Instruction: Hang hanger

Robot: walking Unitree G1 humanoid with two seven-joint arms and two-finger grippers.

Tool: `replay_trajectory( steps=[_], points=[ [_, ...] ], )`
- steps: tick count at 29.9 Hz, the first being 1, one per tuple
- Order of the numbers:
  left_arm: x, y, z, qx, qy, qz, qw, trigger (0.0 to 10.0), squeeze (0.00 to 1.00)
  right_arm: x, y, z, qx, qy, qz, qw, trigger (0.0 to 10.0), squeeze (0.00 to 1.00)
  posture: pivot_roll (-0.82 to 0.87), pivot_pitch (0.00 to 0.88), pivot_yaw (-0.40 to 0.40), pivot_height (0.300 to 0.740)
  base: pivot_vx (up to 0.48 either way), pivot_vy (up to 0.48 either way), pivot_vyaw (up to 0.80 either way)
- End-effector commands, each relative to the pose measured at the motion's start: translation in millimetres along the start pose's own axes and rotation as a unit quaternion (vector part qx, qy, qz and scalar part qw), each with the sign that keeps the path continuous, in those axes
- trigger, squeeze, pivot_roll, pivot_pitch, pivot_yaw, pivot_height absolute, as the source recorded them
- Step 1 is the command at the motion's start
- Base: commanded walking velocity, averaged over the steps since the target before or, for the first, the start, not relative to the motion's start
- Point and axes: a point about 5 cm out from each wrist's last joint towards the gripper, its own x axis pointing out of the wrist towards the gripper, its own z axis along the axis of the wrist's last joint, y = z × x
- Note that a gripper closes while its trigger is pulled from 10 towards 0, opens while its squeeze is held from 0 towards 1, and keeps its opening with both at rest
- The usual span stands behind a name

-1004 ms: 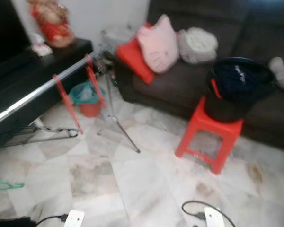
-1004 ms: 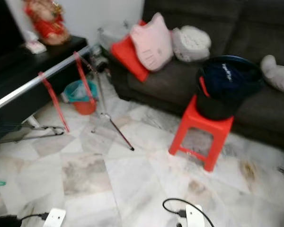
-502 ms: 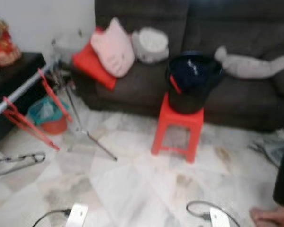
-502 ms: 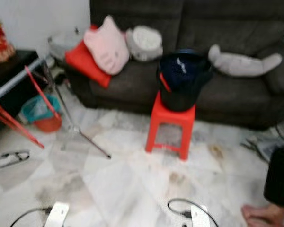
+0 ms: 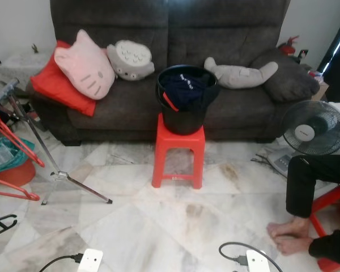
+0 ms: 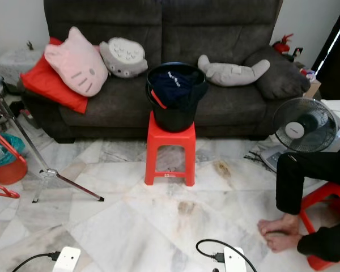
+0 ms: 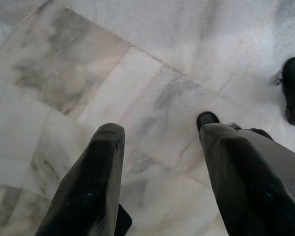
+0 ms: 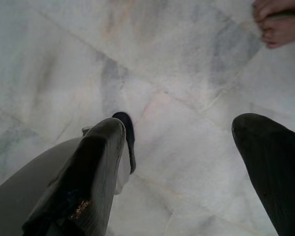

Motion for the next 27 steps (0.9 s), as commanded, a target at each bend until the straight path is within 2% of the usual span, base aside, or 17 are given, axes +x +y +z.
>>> replay_trajectory(
  steps=[1,19,27],
  points=[
    [-0.3,0.8,-2.4,-0.001,0.006,0.001,1.000,10.0,0.00,0.2,-0.6,2.1,0.008,-0.006,-0.003,1.000,10.0,0.00,-0.10,0.000,0.037,0.740,0.274,0.000,0.00],
    [-0.8,1.3,-5.5,0.006,0.010,-0.003,1.000,10.0,0.00,-0.4,1.2,-1.7,0.003,0.000,-0.003,1.000,10.0,0.00,-0.10,0.000,0.033,0.740,0.279,0.000,0.00],
    [-0.7,1.3,-5.0,0.008,0.010,-0.004,1.000,10.0,0.00,-0.5,1.2,-1.9,0.014,-0.002,-0.007,1.000,10.0,0.00,-0.10,0.000,0.033,0.740,0.282,0.000,0.00]
  ],
)
